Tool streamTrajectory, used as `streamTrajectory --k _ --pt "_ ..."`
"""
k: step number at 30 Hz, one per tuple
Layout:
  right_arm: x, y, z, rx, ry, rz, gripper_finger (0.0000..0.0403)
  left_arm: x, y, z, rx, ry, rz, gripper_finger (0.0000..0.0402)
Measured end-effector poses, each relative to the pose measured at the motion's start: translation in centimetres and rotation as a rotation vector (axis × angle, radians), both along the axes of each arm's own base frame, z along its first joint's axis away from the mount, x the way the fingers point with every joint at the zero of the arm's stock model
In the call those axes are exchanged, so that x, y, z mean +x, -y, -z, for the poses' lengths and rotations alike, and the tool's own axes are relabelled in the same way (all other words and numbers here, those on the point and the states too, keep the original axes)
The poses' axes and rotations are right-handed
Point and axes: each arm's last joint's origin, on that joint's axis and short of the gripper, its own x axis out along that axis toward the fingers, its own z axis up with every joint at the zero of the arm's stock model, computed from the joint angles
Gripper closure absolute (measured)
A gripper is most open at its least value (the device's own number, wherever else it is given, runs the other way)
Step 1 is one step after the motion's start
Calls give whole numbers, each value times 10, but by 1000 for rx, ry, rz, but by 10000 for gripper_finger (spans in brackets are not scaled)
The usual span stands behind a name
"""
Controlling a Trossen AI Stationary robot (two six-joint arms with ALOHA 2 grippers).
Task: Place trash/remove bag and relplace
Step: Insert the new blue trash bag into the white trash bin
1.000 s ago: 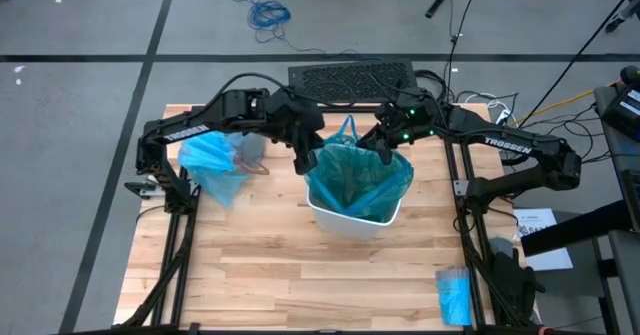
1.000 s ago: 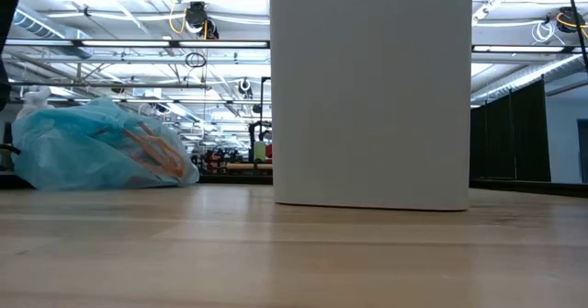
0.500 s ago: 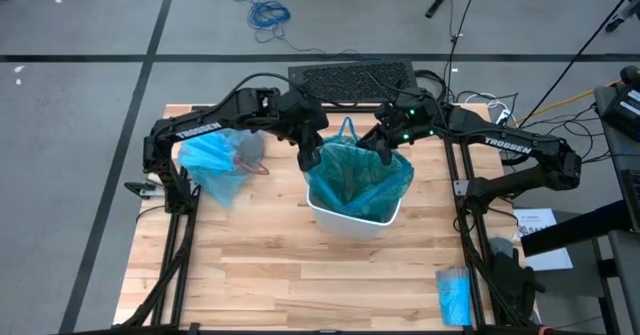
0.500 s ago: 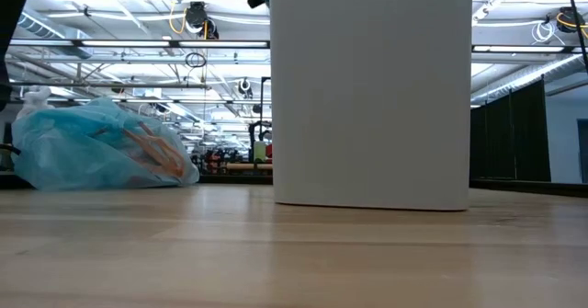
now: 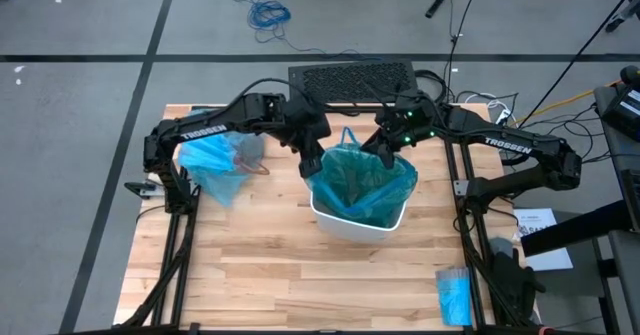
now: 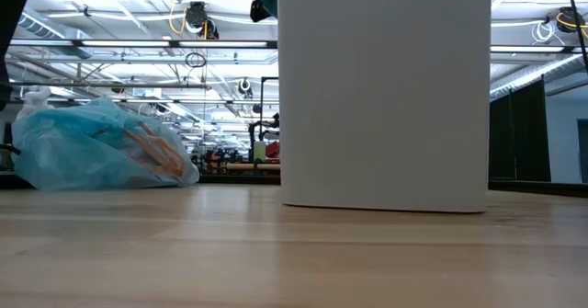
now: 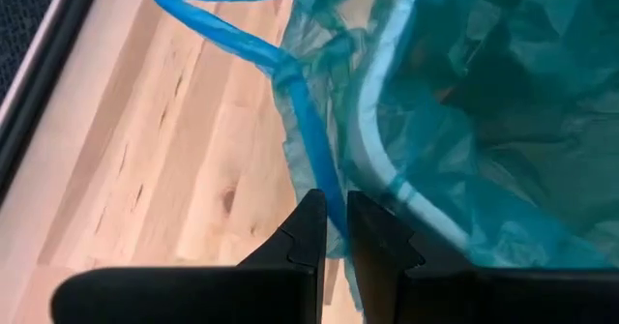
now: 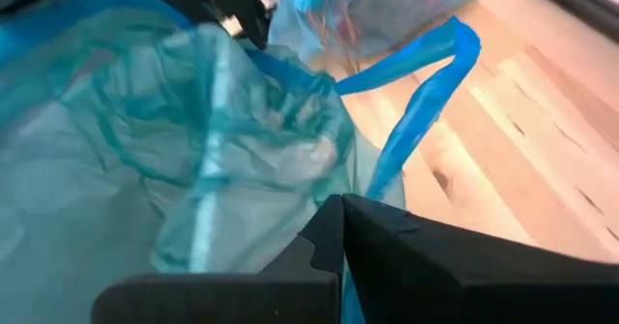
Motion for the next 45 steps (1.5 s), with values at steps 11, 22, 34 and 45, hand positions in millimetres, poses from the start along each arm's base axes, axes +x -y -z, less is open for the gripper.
streamTrajectory --k 11,22,34,45 --pt "-13 -1 -9 -67 -7 92 403 -13 3 -17 4 57 -12 359" --pt "-37 -1 -22 -113 30 114 369 -14 3 -15 -6 36 -23 359" --pt "-76 -33 -59 -136 294 -138 246 -21 4 -23 17 63 -5 359" --pt "-50 -67 -61 -93 360 -350 259 -50 19 -75 32 254 18 359"
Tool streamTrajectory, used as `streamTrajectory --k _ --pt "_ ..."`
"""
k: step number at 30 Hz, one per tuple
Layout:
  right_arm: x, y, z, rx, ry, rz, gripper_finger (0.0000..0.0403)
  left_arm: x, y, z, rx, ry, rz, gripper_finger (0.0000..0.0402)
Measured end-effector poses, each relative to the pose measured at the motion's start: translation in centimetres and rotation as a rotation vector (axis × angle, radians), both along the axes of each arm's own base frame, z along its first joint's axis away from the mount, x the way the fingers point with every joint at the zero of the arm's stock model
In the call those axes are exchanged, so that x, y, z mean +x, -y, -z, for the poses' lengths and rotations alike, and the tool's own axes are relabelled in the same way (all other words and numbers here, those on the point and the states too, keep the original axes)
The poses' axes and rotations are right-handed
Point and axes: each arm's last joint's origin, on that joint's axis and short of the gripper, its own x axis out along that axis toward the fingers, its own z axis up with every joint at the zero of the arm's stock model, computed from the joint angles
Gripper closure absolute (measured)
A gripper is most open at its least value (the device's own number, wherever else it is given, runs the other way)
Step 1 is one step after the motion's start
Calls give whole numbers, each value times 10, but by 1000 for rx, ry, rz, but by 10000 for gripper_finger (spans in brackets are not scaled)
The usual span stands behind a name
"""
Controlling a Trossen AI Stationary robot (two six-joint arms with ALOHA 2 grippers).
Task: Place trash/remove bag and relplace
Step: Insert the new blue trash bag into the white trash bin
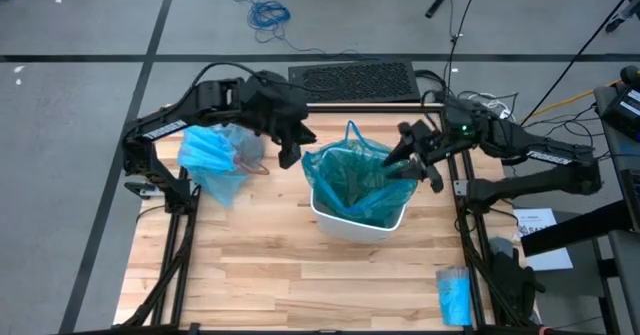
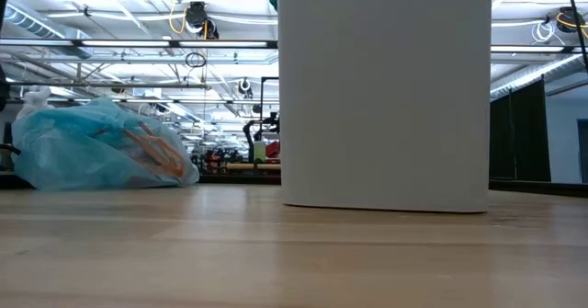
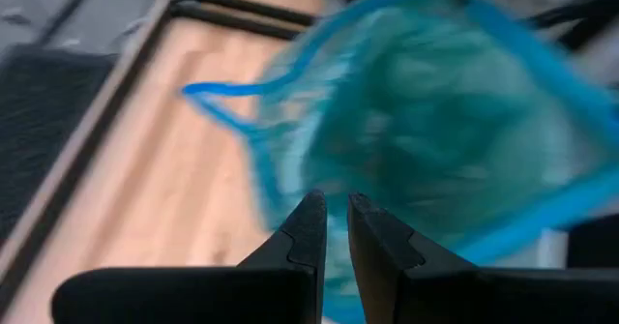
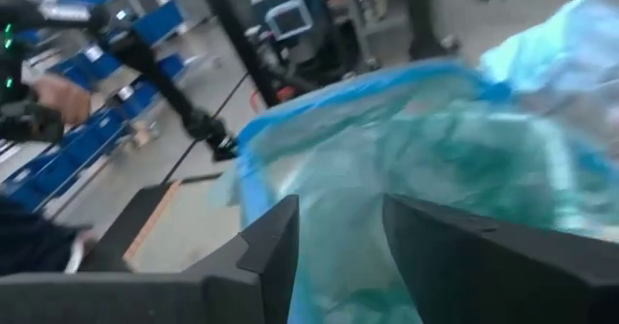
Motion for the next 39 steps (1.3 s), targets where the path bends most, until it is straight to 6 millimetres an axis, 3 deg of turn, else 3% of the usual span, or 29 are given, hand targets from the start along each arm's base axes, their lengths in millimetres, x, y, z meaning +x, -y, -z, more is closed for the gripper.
streamTrajectory --k 5,11,16,24,27,31,39 --pt "8 -15 5 -3 -27 -82 269 1 29 -6 -73 30 154 359" --pt "13 -22 -1 -9 -71 -115 275 5 58 -5 -42 27 234 359" --pt "20 -24 -5 -64 -160 -114 276 13 60 1 79 -2 173 359" --pt "25 -32 0 -68 -240 -162 282 26 62 13 68 -39 204 359" --pt "21 -36 -3 -56 -233 -172 314 27 67 12 69 -19 225 359" --pt "14 -44 -7 -70 -209 -211 386 31 75 7 91 48 259 359" --pt "10 -49 -5 -59 -244 -252 401 44 77 16 124 37 268 359"
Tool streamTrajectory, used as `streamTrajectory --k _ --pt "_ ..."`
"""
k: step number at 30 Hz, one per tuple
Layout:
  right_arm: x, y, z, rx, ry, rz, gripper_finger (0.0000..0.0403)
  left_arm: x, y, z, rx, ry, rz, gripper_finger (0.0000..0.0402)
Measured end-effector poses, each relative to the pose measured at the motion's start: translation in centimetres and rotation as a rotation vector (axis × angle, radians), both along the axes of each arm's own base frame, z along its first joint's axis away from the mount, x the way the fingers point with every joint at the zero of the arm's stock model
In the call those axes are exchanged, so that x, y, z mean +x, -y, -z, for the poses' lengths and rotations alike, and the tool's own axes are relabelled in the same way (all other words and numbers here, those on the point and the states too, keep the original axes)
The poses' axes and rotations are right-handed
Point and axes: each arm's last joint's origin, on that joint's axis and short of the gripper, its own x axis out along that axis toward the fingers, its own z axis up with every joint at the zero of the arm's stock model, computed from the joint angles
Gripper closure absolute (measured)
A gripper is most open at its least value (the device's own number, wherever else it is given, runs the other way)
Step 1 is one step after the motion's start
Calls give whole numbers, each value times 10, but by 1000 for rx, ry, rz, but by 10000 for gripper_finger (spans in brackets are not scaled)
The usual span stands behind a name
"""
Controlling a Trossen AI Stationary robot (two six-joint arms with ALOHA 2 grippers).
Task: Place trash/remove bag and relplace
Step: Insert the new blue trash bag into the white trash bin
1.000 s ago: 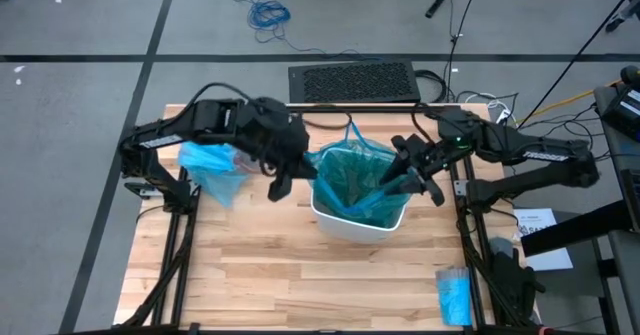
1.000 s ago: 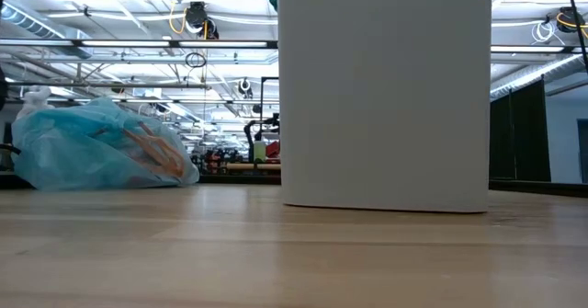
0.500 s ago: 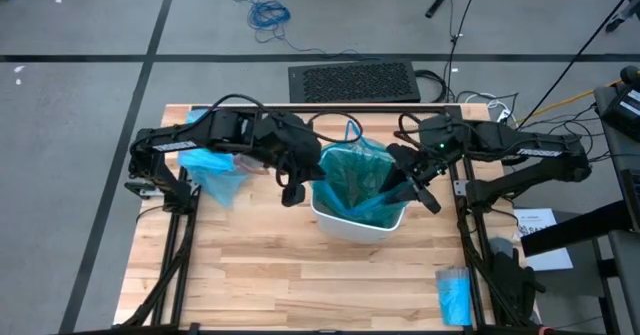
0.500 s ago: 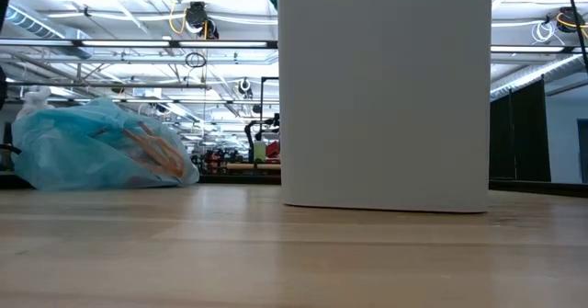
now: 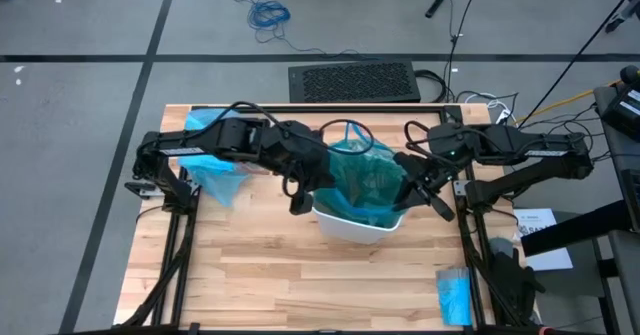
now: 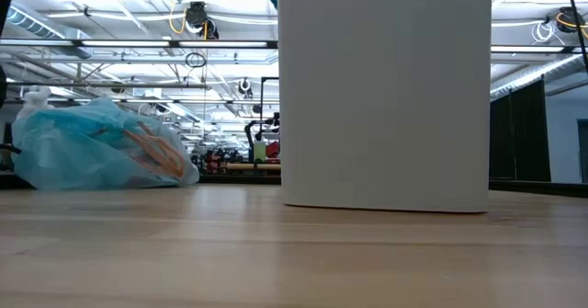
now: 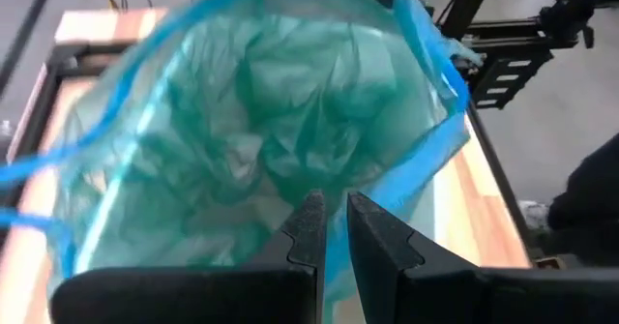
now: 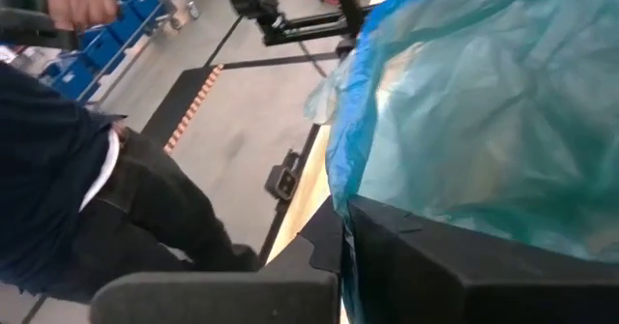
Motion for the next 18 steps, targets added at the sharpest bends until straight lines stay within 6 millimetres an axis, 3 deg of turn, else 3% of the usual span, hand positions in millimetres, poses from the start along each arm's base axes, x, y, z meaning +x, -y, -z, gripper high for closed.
streamTrajectory --k 7,18 --pt "-7 0 -4 31 3 3 402 1 4 -4 27 43 25 342" --pt "-19 0 -11 56 33 -9 403 1 0 -3 13 35 -37 212"
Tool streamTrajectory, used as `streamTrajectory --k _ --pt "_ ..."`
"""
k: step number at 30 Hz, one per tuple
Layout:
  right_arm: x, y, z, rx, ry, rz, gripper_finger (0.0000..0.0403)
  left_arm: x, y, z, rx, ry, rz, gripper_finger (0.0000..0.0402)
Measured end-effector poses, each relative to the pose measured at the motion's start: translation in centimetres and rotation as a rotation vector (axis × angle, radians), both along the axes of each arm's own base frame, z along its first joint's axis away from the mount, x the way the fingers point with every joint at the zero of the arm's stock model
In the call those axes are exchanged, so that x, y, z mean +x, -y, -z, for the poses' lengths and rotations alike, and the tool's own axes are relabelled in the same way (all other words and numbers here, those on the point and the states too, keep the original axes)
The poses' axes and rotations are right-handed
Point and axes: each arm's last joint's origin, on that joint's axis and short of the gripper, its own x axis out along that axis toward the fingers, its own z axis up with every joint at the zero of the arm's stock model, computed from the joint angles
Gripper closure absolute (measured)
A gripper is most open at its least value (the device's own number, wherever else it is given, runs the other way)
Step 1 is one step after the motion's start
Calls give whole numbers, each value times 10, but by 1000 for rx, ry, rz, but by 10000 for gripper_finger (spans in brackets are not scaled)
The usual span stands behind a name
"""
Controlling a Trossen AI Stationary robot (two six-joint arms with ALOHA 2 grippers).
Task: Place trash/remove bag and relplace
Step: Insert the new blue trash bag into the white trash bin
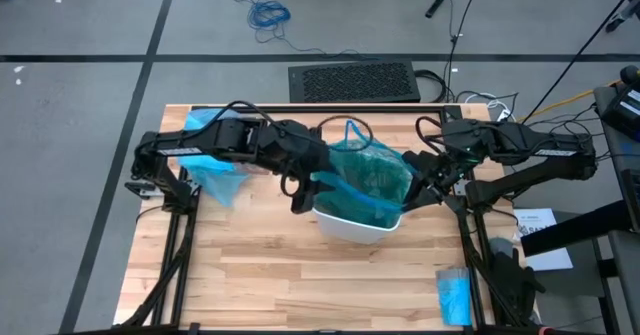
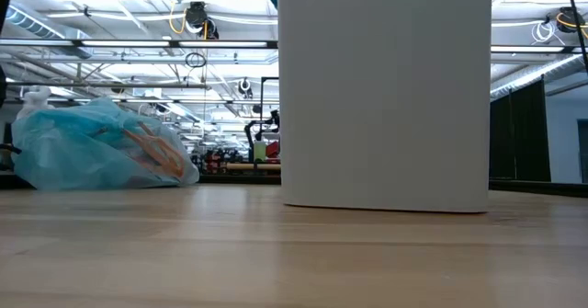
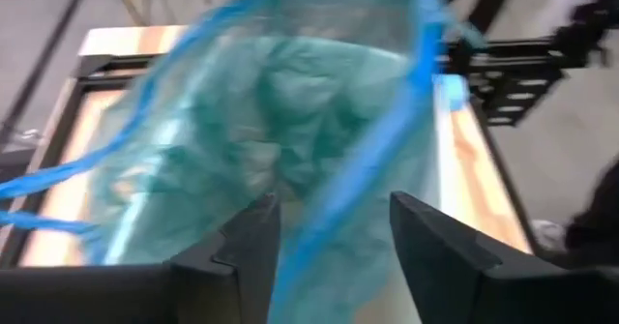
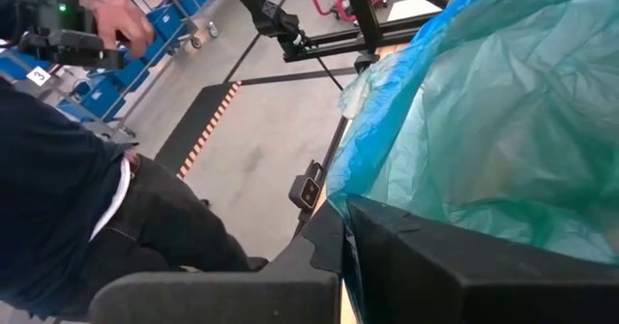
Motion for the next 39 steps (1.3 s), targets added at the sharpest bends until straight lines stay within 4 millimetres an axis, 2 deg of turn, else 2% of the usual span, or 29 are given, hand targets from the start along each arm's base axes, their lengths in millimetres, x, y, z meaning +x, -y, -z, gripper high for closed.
streamTrajectory --k 5,12,15,20,21,33,39 --pt "0 0 0 1 -1 -2 403 3 -6 3 28 -14 -47 194" --pt "-1 -3 1 3 -11 -15 403 14 0 15 -15 -55 21 204" --pt "-1 -6 1 5 -14 -30 403 13 8 14 -16 -45 44 244" --pt "-2 -10 2 3 -23 -54 403 4 17 6 -48 -30 56 372" --pt "-3 -11 2 3 -29 -59 403 3 18 5 -67 -30 47 386" --pt "-3 -21 6 -21 -60 -111 403 0 49 8 -117 -53 38 400" --pt "6 -29 24 -134 -179 -81 403 4 57 21 -149 -148 7 401"
